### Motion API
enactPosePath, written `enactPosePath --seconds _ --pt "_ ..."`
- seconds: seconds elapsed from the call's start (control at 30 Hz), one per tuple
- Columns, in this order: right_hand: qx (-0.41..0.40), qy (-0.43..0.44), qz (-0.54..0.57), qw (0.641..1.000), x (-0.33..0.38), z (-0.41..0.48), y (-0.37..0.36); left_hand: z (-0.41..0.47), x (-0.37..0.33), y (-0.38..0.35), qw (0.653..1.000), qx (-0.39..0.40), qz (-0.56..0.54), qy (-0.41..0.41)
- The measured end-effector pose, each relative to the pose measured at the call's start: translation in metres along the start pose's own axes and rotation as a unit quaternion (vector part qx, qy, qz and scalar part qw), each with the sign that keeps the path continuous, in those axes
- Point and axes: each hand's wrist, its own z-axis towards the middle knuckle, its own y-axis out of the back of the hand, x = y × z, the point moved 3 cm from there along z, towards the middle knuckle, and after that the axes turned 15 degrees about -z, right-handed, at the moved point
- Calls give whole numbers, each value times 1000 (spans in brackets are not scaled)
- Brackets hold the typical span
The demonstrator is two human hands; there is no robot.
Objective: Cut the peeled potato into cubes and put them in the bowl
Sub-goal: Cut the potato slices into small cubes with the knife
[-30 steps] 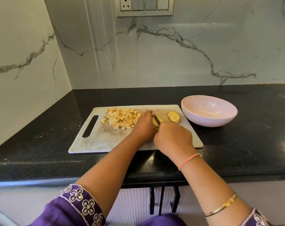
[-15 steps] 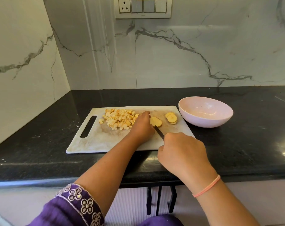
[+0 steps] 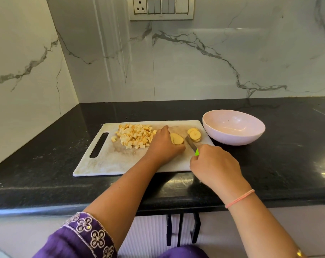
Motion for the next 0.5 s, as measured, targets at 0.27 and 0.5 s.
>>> enactPosePath --seconds 0.27,0.5 --pt "-35 5 28 999 -4 3 -1 3 -6 -13 995 -19 85 37" --pt "-31 6 35 999 -9 5 -2 2 -3 -7 1000 -11 5 10"
